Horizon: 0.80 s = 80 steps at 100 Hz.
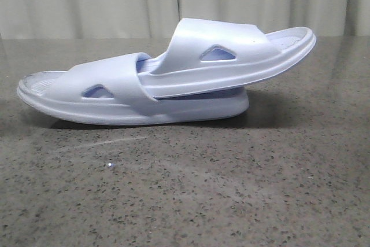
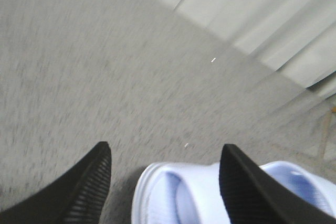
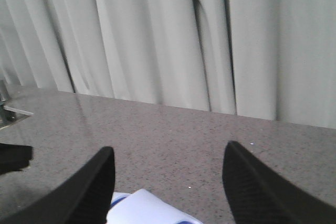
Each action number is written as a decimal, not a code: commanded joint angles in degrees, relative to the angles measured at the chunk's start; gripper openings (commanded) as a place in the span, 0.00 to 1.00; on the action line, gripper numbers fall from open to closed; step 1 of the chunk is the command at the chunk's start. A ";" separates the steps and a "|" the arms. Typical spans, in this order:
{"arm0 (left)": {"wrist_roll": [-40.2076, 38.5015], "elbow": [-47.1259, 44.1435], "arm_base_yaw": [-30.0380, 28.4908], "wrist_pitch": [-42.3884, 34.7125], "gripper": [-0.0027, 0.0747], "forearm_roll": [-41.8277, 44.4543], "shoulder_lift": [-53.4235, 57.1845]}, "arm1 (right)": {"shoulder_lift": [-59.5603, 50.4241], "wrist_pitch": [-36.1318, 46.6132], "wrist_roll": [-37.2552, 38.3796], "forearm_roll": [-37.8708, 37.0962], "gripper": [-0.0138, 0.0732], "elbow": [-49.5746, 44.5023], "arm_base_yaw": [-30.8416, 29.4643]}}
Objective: Insert blue slippers together front up
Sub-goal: 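Open both grippers and release the nested slippers on the table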
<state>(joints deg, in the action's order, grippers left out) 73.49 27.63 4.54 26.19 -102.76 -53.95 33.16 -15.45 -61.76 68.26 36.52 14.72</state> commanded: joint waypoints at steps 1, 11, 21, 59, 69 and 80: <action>2.62 1.63 0.36 -0.58 0.54 -1.46 6.44 | -1.47 5.43 -0.81 -2.35 0.60 -0.29 -0.05; 3.07 1.63 0.36 -4.00 0.54 2.90 14.55 | -4.41 9.22 -0.81 -5.28 0.60 -3.11 -0.05; 3.07 1.37 0.36 -6.47 0.54 7.83 22.07 | -9.00 11.94 -0.81 -8.26 0.60 -6.24 -0.05; 3.07 -9.49 0.36 -12.66 0.54 14.66 44.17 | -25.77 14.21 -0.81 -9.61 0.60 -17.75 -0.05; 3.07 -13.64 0.36 -12.66 0.54 14.66 47.59 | -28.79 14.21 -0.81 -9.61 0.60 -20.63 -0.05; 3.07 -17.91 0.36 -12.66 0.54 14.66 49.68 | -30.78 14.52 -0.81 -9.61 0.60 -24.15 -0.05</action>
<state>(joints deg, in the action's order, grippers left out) 76.56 11.03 4.54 14.10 -87.27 -4.92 3.00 -3.83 -61.76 58.94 13.39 14.72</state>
